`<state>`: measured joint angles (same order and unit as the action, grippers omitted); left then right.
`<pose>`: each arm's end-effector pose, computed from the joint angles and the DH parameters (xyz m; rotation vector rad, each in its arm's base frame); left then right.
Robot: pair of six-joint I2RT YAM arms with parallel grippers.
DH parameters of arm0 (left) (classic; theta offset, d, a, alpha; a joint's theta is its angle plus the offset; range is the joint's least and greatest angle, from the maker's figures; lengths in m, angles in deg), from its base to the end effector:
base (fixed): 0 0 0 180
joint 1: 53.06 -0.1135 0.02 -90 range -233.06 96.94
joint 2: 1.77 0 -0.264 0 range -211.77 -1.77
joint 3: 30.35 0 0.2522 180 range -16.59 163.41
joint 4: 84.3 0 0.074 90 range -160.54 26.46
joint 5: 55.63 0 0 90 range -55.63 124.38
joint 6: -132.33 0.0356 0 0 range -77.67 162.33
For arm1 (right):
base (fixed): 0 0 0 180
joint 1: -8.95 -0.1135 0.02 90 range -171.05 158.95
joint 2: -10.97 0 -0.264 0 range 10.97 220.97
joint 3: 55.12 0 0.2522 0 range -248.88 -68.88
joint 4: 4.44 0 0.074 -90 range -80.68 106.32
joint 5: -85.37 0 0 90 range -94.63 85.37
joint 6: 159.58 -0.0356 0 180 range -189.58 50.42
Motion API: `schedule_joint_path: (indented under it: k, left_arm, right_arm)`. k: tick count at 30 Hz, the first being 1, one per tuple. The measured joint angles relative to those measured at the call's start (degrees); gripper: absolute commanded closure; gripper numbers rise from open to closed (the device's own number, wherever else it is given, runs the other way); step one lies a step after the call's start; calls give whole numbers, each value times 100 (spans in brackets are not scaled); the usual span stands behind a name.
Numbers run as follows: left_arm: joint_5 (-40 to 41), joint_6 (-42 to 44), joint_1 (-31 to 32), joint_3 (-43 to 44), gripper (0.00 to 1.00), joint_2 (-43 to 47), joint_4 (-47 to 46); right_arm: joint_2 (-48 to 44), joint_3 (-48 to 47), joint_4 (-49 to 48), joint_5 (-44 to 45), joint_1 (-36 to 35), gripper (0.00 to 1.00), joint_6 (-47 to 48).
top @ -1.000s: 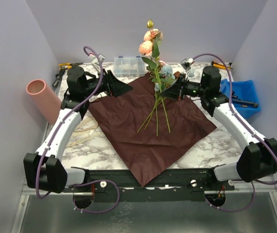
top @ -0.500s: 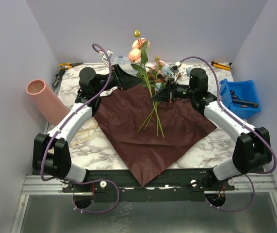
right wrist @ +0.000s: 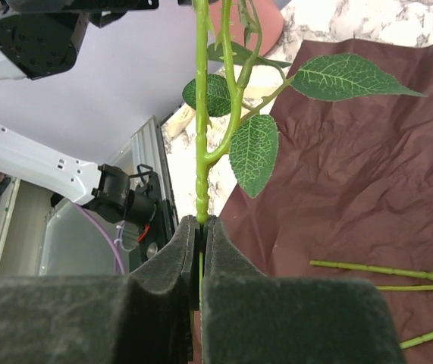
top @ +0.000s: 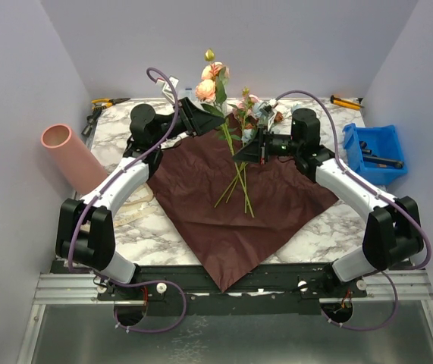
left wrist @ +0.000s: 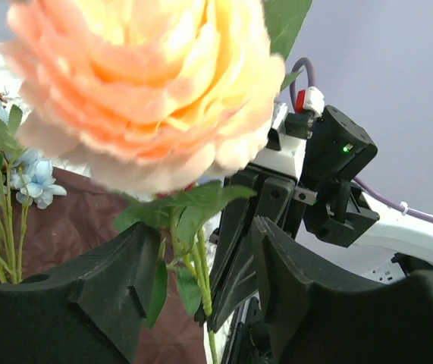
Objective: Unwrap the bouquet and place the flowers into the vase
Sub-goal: Insert the fake flower into the vase.
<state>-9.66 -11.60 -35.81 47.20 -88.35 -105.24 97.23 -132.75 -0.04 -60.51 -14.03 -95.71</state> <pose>0.3277 -0.1277 0.3580 0.2291 1.5985 -1.5122 0.3049 0.1613 0.3179 -0.7066 1.8134 1.4576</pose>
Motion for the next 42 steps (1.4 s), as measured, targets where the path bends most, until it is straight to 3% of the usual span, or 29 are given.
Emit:
schedule_joint_path:
  k: [5,12,13,14,17,19,23,29,34,42]
  left_arm:
    - [37,20,46,48,62,-22,-37]
    - [101,83,46,48,93,-22,-39]
    - [98,103,46,48,100,-22,-35]
    - [98,118,46,48,100,-22,-24]
    - [90,151,35,44,100,-20,-17]
    - [90,192,-24,39,100,-9,-7]
    - [68,533,-313,39,100,164,378]
    - [262,1971,-553,680,100,535,2393]
    - [1012,3355,-614,1589,100,876,4177]
    - [2249,4662,-1108,2839,100,1259,5445]
  right_arm:
    - [52,50,-11,-35,-111,99,2]
    - [63,118,-175,-162,-151,99,2]
    - [63,144,-199,-168,-151,92,2]
    - [63,164,-223,-173,-151,82,2]
    - [37,192,-208,-173,-151,35,22]
    - [-13,201,-101,-162,-160,18,122]
    - [-184,201,125,-76,-160,2,393]
    - [-463,149,490,105,-129,0,745]
    - [-529,122,680,271,-120,0,973]
    - [-529,90,1058,437,-116,0,1211]
